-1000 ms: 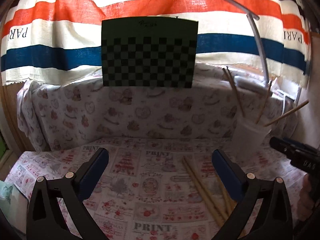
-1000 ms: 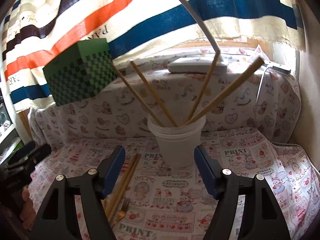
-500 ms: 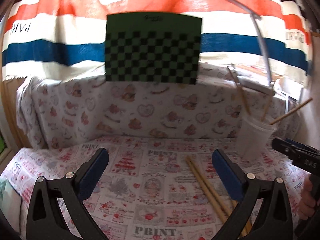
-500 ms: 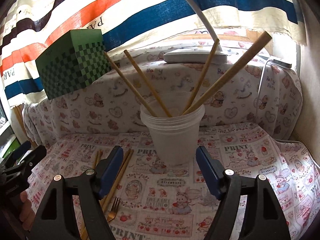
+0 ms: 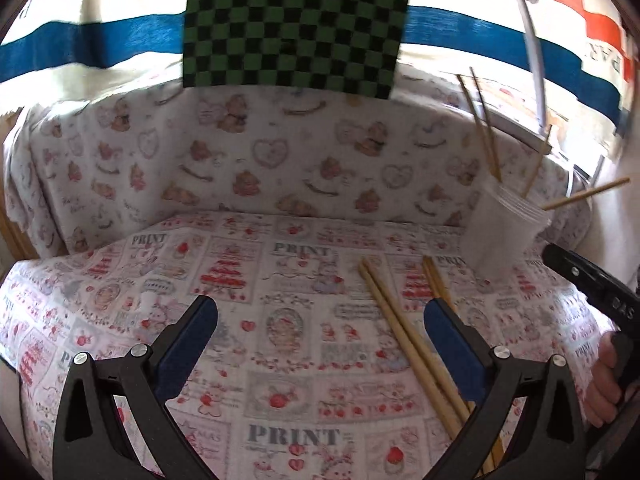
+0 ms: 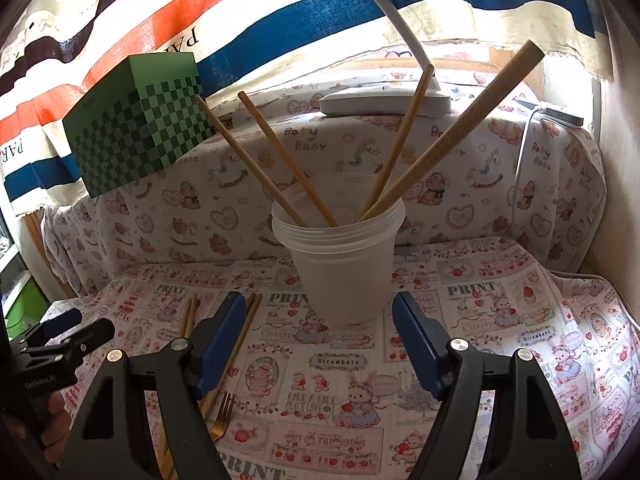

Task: Organize utensils
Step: 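Withdraw both open tools from the cup toward the loose chopsticks, then grasp a wooden chopstick with the left tool while the right tool grasps another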

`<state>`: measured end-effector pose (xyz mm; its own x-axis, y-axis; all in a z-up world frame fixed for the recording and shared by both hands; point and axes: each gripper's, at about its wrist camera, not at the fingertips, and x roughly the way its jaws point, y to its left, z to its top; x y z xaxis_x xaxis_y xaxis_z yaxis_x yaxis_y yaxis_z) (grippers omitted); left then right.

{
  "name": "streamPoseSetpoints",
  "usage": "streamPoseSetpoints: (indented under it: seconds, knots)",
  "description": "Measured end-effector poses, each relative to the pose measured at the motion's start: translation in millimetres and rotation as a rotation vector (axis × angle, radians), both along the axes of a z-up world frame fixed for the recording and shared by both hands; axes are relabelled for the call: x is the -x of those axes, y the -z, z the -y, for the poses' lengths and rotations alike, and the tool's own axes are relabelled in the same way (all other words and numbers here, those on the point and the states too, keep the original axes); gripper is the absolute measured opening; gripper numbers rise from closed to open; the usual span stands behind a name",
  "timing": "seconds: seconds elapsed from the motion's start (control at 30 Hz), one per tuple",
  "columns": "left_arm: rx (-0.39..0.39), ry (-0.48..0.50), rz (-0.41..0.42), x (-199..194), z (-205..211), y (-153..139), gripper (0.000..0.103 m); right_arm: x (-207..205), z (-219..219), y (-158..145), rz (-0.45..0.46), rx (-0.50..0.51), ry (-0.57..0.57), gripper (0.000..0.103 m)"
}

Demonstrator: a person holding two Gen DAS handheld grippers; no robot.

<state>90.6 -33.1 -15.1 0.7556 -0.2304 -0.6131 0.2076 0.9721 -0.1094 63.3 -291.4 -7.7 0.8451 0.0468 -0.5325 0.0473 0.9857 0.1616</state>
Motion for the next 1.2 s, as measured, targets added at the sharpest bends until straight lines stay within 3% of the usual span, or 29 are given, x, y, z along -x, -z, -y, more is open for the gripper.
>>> streamPoseSetpoints:
  seconds: [0.1,0.27,0.4,0.5,0.57,0.63,0.67,0.87,0.93,1.07,1.2]
  knots:
    - [-0.023,0.024,-0.016,0.3,7.8,1.4,0.102,-1.2,0.5,0.3,-0.001,0.020,0.014,0.077]
    - [-0.032,0.071,-0.124,-6.9,18.7,10.5,0.100,-1.6,7.4,-1.9,-0.012,-0.014,0.013,0.077]
    - [-0.091,0.106,-0.168,-17.6,35.7,14.5,0.084,-0.9,7.7,-4.2,-0.010,-0.022,0.014,0.078]
    - [-0.110,0.056,-0.226,-33.2,41.7,12.5,0.073,-0.5,7.2,-5.3,-0.008,-0.018,0.010,0.078]
    - [-0.097,0.017,-0.276,-44.8,41.9,10.8,0.063,-0.5,8.2,-5.2,-0.011,-0.020,0.015,0.077]
    - [-0.119,-0.018,-0.298,-52.4,44.4,10.6,0.042,-1.0,10.0,-4.9,-0.015,-0.033,0.018,0.077]
    - [-0.129,-0.024,-0.310,-55.0,46.5,11.6,0.040,-1.2,11.1,-5.0,-0.017,-0.038,0.020,0.077]
    - [-0.107,-0.016,-0.357,-65.2,58.9,17.6,0.037,-2.3,15.4,-4.7,-0.016,-0.033,0.040,0.077]
    - [-0.159,-0.041,-0.361,-69.1,65.1,21.5,0.030,-2.6,17.3,-4.6,-0.020,-0.039,0.042,0.077]
    - [-0.264,-0.060,-0.365,-75.9,81.7,28.3,0.026,-1.3,19.0,-6.4,-0.013,-0.041,0.045,0.077]
    - [-0.159,-0.065,-0.418,-87.4,78.5,25.7,0.024,-0.5,17.2,-7.5,-0.005,-0.021,0.049,0.077]
